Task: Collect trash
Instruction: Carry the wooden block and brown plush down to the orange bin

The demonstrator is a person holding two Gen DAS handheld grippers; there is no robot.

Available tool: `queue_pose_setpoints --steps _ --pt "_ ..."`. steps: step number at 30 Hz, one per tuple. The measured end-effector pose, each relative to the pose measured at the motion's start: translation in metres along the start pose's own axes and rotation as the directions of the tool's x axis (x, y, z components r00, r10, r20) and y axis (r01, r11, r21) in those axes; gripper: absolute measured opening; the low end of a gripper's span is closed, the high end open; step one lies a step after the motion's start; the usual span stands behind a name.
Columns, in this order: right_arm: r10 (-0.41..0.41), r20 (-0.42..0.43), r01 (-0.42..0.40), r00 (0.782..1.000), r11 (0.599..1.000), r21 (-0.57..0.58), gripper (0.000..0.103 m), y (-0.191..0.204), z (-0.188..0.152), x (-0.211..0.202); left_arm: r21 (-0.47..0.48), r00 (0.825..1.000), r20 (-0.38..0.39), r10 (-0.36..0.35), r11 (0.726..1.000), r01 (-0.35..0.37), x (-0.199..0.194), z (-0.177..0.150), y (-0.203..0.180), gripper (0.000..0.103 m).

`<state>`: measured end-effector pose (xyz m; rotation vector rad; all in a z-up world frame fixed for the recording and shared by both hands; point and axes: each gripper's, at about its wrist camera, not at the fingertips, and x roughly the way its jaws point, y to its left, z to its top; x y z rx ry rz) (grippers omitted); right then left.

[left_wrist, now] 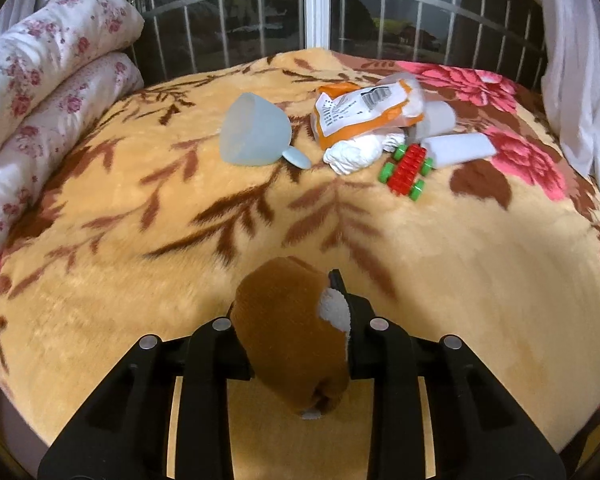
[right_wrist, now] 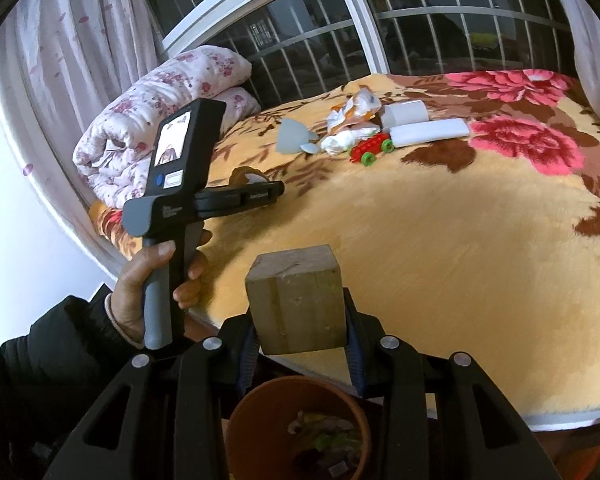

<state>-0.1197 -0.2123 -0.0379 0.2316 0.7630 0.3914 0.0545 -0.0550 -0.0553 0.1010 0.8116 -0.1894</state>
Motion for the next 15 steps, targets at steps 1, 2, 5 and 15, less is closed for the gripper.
queue_pose_setpoints --steps 1,2,5,15 --pt "0.000 0.001 0.000 1.000 1.000 -0.003 0.036 0.003 -0.001 -0.002 0.001 1.000 0.006 -0.006 1.000 0.006 -0.006 -0.003 0.002 0.028" --pt "0.001 0.002 -0.001 1.000 1.000 -0.007 0.036 0.006 -0.003 -0.003 0.004 1.000 0.014 -0.010 1.000 0.010 -0.013 -0.006 0.003 0.028" --pt "0.004 0.000 -0.004 1.000 1.000 -0.022 0.036 0.016 -0.008 -0.009 0.011 0.999 0.038 -0.022 1.000 0.022 -0.036 -0.018 0.007 0.028" --pt "0.008 -0.063 -0.013 0.998 0.996 -0.093 0.036 0.050 -0.043 -0.016 0.055 0.997 0.045 -0.069 0.996 0.067 -0.100 -0.077 0.011 0.028"
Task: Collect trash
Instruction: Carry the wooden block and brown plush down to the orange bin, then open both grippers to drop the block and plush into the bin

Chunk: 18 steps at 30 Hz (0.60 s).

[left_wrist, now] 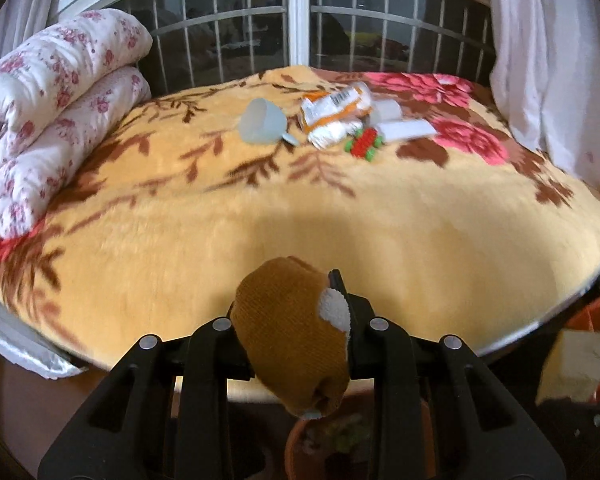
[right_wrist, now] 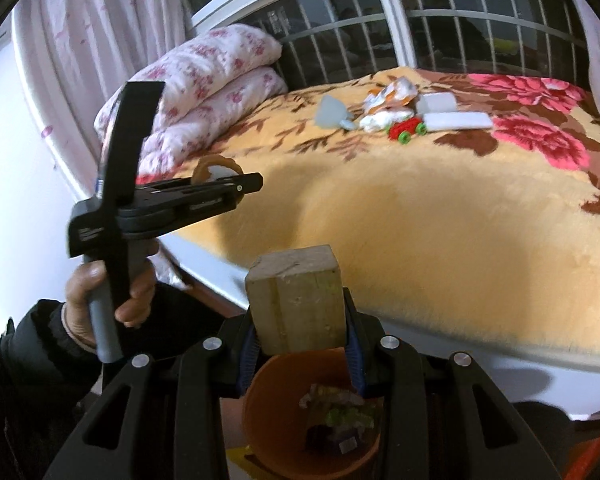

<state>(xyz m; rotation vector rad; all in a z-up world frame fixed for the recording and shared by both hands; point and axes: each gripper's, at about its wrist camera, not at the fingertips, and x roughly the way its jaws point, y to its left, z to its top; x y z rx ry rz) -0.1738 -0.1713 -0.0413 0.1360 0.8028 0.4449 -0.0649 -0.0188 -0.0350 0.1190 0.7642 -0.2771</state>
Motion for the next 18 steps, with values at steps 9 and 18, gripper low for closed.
queue_pose_setpoints --steps 9,18 --pt "0.010 -0.122 -0.011 0.992 1.000 -0.012 0.036 0.008 -0.044 0.012 0.076 0.985 -0.170 -0.037 0.996 0.050 -0.004 -0.088 -0.010 0.028" --pt "0.005 -0.301 -0.003 0.954 1.000 0.007 0.036 -0.004 -0.075 0.059 0.081 0.907 -0.417 -0.052 0.992 0.094 0.051 -0.144 -0.016 0.028"
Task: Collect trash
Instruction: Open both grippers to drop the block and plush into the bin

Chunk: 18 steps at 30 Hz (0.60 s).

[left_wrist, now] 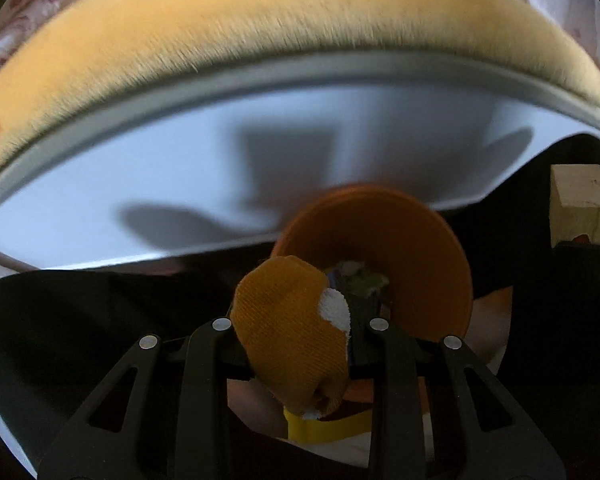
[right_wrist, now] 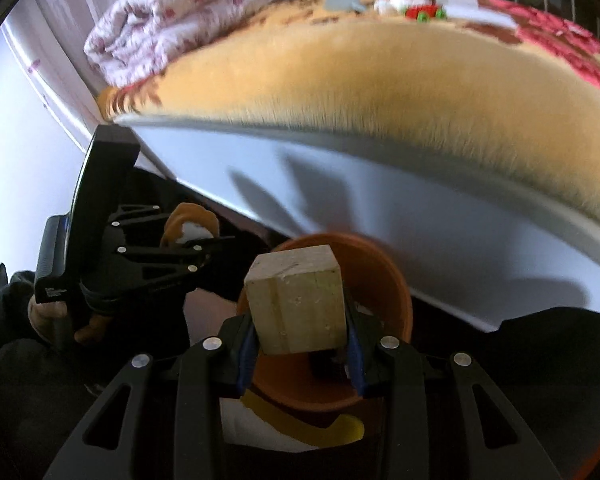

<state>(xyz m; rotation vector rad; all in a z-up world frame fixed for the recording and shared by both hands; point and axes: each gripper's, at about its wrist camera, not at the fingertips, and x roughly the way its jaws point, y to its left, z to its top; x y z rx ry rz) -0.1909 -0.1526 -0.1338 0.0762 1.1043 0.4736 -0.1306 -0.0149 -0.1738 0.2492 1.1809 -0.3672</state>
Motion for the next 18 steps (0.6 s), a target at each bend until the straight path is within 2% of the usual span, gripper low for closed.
queue_pose_setpoints --steps 5,6,7,8,9,13,18 --pt "0.004 -0.062 -0.004 0.998 1.000 0.000 0.037 -0.008 -0.001 0.020 0.012 0.999 -0.042 -0.018 1.000 0.018 0.014 0.003 -0.002 0.028" --pt "0.001 -0.086 -0.002 0.996 1.000 -0.010 0.040 -0.008 -0.002 0.025 0.021 0.998 -0.053 -0.031 0.999 0.033 0.016 0.004 -0.003 0.032" --pt "-0.013 -0.107 0.011 0.994 1.000 -0.020 0.050 -0.007 -0.002 0.030 0.032 0.997 -0.067 -0.026 0.999 0.028 0.020 0.005 -0.005 0.049" --pt "-0.045 -0.126 0.041 0.991 0.999 -0.033 0.067 -0.007 -0.004 0.034 0.040 0.997 -0.082 -0.003 0.999 0.007 0.024 0.005 -0.007 0.063" --pt "-0.082 -0.128 0.076 0.988 0.996 -0.047 0.071 -0.008 -0.007 0.036 0.044 0.997 -0.078 0.017 0.999 -0.014 0.023 0.001 -0.008 0.080" --pt "-0.059 -0.115 0.055 0.992 0.998 -0.040 0.068 -0.012 -0.006 0.021 0.057 0.998 -0.057 0.034 0.998 -0.030 0.018 0.003 -0.009 0.081" --pt "-0.017 0.009 0.017 1.000 1.000 -0.014 0.068 -0.024 0.021 -0.032 0.063 1.000 0.012 0.023 0.998 -0.024 -0.008 0.014 -0.003 0.081"
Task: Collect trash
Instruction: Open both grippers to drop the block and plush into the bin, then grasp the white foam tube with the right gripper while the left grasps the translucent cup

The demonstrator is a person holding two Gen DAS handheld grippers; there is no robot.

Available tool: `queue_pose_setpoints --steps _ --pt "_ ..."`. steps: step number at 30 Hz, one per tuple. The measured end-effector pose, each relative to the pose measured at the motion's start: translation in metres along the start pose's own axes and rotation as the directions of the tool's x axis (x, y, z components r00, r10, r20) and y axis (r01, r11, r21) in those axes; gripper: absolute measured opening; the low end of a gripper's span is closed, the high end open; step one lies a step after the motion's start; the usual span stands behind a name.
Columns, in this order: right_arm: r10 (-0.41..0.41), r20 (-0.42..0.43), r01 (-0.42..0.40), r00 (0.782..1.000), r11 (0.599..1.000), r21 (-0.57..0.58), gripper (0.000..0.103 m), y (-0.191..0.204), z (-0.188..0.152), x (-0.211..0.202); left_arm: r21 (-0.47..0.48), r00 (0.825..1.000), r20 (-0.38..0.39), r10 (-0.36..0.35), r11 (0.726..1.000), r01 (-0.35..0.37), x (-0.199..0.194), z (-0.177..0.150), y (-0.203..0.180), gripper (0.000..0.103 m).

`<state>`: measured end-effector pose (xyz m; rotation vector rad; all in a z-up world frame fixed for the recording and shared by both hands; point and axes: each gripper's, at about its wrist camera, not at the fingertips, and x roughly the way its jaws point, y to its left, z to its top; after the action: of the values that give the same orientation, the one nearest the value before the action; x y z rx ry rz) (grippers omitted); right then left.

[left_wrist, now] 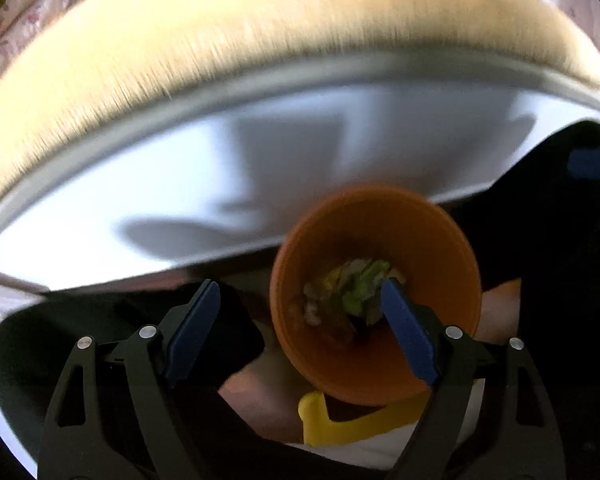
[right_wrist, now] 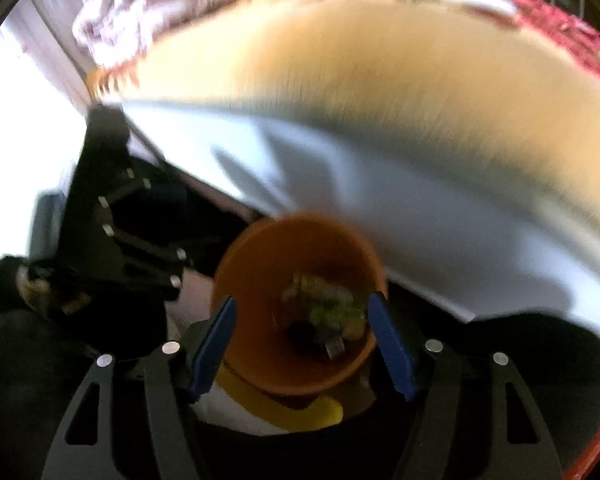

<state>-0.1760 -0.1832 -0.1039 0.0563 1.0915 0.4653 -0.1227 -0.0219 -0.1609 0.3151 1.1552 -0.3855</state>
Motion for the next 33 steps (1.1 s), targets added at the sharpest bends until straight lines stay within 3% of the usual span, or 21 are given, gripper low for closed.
queue_pose_setpoints --steps 3,6,11,13,15,17,19,22,33 --pt "0.022 0.094 -0.028 0.995 0.998 0.058 0.068 -0.019 0.033 -0.029 0.006 0.996 0.087 0.005 1.000 -0.005 -0.026 0.016 0.005 0.081" --pt "0.035 0.182 -0.066 0.983 0.984 0.167 0.068 -0.053 0.076 -0.045 0.007 0.982 0.188 0.036 0.999 -0.038 -0.054 0.036 0.013 0.081" --pt "0.017 0.281 -0.126 0.960 0.918 0.375 0.070 -0.115 0.163 -0.038 -0.037 0.938 0.333 0.099 0.995 -0.092 -0.085 0.074 0.025 0.087" --pt "-0.011 0.304 -0.128 0.952 0.893 0.431 0.069 -0.135 0.194 -0.033 -0.074 0.923 0.371 0.103 0.994 -0.081 -0.089 0.088 0.031 0.088" --pt "-0.069 0.300 -0.097 0.951 0.856 0.507 0.065 -0.155 0.227 -0.019 -0.111 0.917 0.388 0.095 0.992 -0.056 -0.091 0.097 0.037 0.088" --pt "-0.096 0.273 -0.083 0.957 0.814 0.575 0.054 -0.173 0.251 -0.003 -0.131 0.917 0.391 0.075 0.991 -0.025 -0.083 0.106 0.044 0.088" --pt "-0.083 0.242 -0.101 0.967 0.743 0.661 0.053 -0.197 0.269 0.019 -0.141 0.918 0.392 0.059 0.990 -0.003 -0.081 0.110 0.050 0.088" --pt "-0.085 0.215 -0.103 0.973 0.673 0.732 0.051 -0.216 0.283 0.037 -0.141 0.917 0.394 0.058 0.990 -0.003 -0.075 0.113 0.051 0.088" --pt "-0.209 0.081 0.060 0.974 0.592 0.803 0.048 -0.231 0.330 0.081 -0.141 0.915 0.404 -0.011 0.987 0.074 -0.060 0.111 0.063 0.088"
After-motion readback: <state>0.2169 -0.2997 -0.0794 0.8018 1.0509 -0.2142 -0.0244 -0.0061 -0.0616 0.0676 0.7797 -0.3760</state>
